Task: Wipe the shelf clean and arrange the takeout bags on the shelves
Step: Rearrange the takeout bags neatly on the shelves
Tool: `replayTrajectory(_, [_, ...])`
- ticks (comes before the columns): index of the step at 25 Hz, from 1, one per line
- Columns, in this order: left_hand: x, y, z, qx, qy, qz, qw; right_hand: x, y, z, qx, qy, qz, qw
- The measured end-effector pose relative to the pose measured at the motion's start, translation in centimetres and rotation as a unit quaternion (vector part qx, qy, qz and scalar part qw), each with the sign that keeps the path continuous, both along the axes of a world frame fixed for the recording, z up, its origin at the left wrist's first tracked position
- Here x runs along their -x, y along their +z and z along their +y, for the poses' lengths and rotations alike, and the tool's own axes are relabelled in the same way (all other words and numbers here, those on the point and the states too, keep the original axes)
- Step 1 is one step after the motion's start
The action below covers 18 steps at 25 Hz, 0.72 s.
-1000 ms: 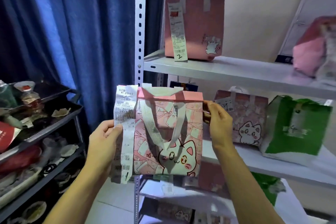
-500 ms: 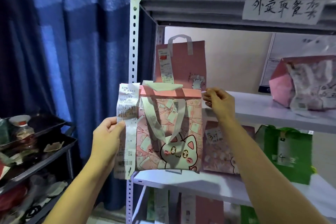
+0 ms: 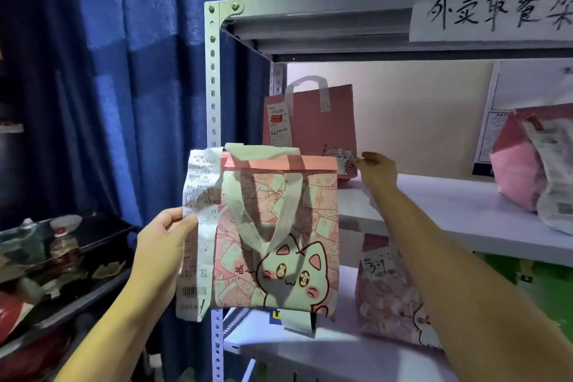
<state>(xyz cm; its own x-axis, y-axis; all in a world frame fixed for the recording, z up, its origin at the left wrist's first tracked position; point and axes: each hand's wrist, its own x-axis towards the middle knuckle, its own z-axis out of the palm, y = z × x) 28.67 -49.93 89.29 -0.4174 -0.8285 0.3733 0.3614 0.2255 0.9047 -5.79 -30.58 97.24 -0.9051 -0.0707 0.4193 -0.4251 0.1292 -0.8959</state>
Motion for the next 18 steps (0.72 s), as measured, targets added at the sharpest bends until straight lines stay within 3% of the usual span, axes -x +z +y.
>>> replayTrajectory(9, [-0.4, 2.4, 1.2, 0.014, -0.012, 0.002, 1.000, 2.9, -0.1, -1.3, -0.007, -0.026, -0.022, 0.999])
replayTrajectory(18, [3.4, 7.9, 2.6, 0.049, -0.012, 0.024, 0.998, 3.5, -0.5, 8.6, 0.010, -0.099, -0.035, 0.994])
